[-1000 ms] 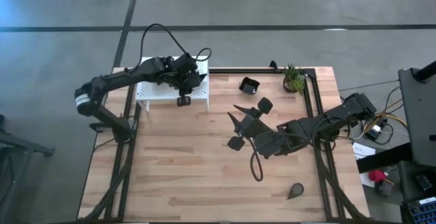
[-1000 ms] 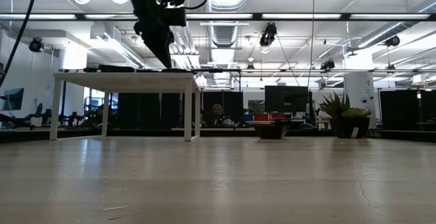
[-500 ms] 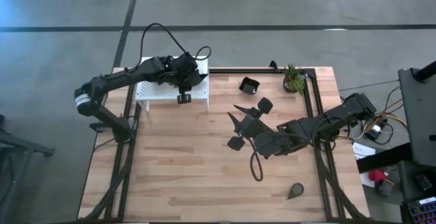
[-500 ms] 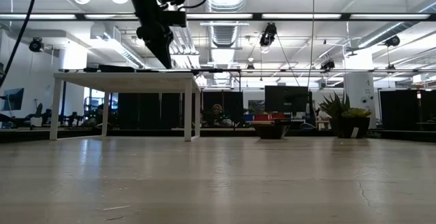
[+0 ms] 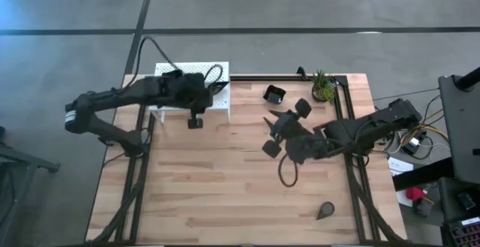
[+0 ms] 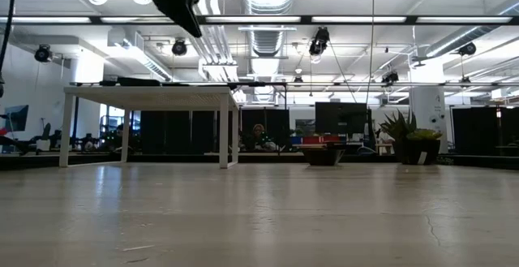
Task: Pick & Place Mini shaped plates
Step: Stack the distorted square plate on top of the other distorted square plate on the shelf
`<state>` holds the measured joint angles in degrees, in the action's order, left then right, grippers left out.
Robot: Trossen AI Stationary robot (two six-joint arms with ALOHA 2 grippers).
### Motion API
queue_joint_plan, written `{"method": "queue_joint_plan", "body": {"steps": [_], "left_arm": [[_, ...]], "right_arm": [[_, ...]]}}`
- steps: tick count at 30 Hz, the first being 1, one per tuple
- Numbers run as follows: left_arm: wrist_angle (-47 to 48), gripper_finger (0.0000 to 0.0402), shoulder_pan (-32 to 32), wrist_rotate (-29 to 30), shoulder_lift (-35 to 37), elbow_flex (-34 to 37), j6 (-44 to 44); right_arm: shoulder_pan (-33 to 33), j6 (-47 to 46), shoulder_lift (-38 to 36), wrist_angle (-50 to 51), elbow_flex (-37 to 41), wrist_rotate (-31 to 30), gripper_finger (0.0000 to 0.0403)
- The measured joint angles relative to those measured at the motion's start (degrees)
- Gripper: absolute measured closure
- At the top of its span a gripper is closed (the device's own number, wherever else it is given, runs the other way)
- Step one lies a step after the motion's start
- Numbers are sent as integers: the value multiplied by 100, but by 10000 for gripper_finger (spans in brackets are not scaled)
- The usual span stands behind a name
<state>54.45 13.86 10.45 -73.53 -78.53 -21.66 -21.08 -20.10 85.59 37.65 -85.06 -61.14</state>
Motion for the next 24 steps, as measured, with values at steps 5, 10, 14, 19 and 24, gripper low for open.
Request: {"method": "queue_joint_plan", "body": {"steps": [5,10,14,19,24], "left_arm": [[-41,349,-841,608,296,240,401],[-130,349,-1548,753,562,514,983],[-445,349,-1953,767,779,794,1251],[-652,349,-2268,769,920,971,1471],[-801,349,-2438,769,963,1055,1487]], "right_arm": [[447,-488,-140,598,43,785,290],[1103,-677,-186,797,145,1938,299],[1647,-911,-184,1017,205,2565,303],[2344,-1273,-184,1475,279,3040,298],[3039,-1303,-184,1435,606,3751,290]]}}
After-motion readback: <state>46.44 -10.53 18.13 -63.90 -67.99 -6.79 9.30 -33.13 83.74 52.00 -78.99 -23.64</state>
